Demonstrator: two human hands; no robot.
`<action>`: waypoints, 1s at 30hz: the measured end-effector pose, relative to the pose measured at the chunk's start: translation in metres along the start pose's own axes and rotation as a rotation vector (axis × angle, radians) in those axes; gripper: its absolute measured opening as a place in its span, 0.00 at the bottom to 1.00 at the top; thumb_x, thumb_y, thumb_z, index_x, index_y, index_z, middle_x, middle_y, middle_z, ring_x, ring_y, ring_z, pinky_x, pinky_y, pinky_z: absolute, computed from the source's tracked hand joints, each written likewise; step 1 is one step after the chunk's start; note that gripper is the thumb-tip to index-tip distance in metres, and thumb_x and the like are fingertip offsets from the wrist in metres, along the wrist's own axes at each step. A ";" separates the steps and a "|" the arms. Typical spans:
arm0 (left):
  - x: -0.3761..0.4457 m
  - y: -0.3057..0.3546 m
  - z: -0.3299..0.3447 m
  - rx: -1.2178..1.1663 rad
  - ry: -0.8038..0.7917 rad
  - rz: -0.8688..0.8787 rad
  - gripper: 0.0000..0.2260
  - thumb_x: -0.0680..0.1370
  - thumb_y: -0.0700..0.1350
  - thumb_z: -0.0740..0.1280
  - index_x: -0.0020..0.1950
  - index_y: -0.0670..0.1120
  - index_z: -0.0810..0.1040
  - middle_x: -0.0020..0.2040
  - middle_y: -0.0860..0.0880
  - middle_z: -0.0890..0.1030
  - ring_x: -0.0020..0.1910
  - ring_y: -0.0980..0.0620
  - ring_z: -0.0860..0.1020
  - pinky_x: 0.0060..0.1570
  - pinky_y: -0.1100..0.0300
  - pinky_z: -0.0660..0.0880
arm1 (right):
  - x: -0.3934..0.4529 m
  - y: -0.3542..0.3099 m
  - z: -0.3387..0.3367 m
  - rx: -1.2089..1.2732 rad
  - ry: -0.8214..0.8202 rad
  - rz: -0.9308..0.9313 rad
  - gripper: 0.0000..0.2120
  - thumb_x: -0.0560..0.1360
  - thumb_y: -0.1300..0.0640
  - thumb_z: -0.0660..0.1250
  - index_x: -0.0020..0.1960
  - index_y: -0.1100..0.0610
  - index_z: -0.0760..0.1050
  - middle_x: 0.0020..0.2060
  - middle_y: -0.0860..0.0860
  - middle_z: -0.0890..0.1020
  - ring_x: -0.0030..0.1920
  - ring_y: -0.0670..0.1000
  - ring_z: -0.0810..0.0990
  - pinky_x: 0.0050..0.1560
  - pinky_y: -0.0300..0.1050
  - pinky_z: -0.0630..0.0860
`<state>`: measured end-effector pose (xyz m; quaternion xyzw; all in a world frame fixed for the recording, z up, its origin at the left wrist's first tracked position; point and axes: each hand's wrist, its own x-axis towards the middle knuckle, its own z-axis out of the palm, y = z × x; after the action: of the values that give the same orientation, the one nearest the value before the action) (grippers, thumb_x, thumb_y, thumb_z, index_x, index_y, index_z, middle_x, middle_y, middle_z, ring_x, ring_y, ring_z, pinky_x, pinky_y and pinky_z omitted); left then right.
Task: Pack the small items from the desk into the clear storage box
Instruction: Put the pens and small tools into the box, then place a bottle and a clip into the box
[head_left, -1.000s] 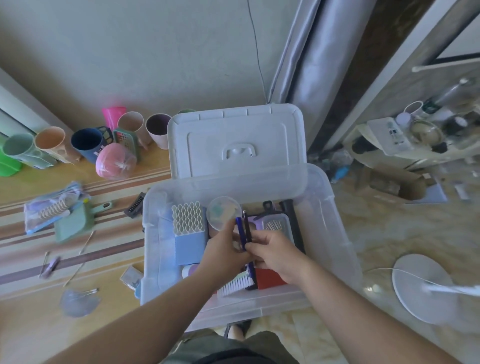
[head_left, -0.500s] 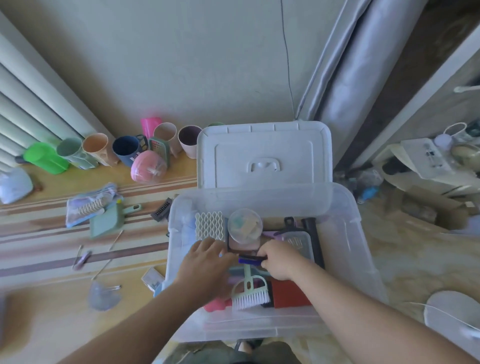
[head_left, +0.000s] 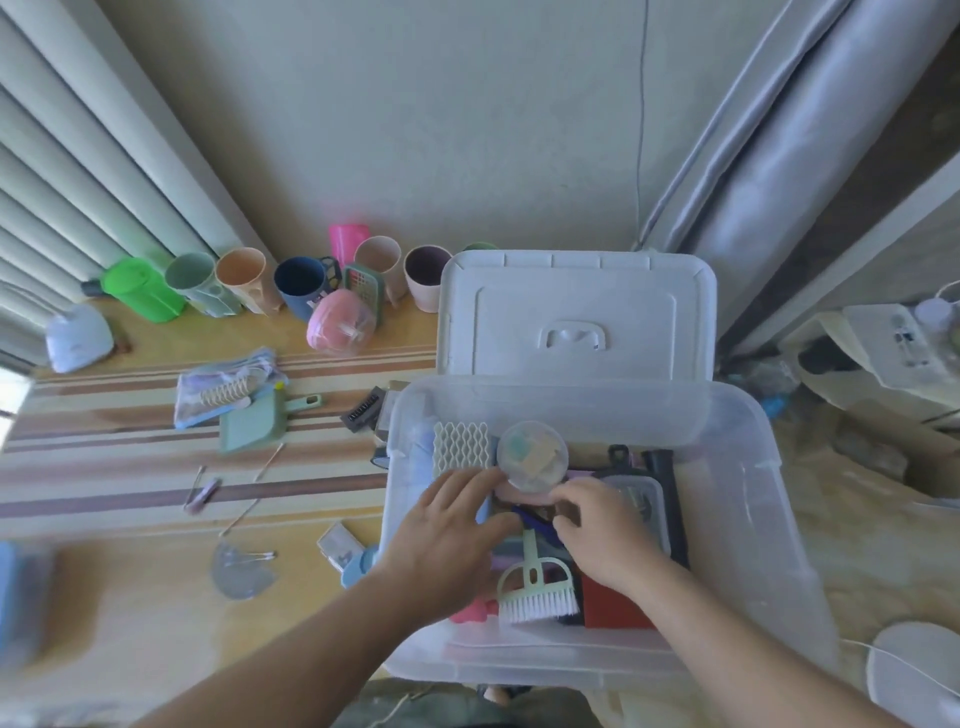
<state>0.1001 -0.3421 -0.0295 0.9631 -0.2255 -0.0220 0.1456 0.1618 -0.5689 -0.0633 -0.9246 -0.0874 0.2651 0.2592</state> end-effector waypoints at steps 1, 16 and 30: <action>0.000 -0.006 -0.007 -0.029 0.046 -0.004 0.15 0.75 0.51 0.63 0.60 0.55 0.79 0.69 0.43 0.75 0.69 0.41 0.71 0.70 0.46 0.69 | -0.001 -0.015 -0.002 -0.010 0.076 -0.054 0.14 0.81 0.59 0.67 0.63 0.48 0.83 0.62 0.44 0.80 0.63 0.49 0.77 0.64 0.46 0.75; -0.205 -0.258 0.016 -0.037 -0.260 -0.522 0.23 0.60 0.56 0.78 0.55 0.59 0.81 0.54 0.53 0.78 0.55 0.43 0.79 0.51 0.44 0.78 | 0.049 -0.271 0.168 -0.314 -0.247 -0.203 0.12 0.80 0.56 0.65 0.63 0.56 0.76 0.62 0.54 0.76 0.65 0.59 0.73 0.59 0.58 0.78; -0.244 -0.291 0.051 -0.020 -0.327 -0.539 0.26 0.63 0.62 0.77 0.59 0.61 0.77 0.57 0.52 0.74 0.54 0.47 0.75 0.51 0.53 0.77 | 0.067 -0.238 0.244 -0.708 -0.257 0.107 0.25 0.77 0.52 0.72 0.71 0.50 0.69 0.66 0.51 0.78 0.68 0.59 0.70 0.62 0.60 0.72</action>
<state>0.0001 0.0009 -0.1690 0.9703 0.0176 -0.2167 0.1056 0.0818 -0.2404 -0.1446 -0.9194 -0.1569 0.3455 -0.1034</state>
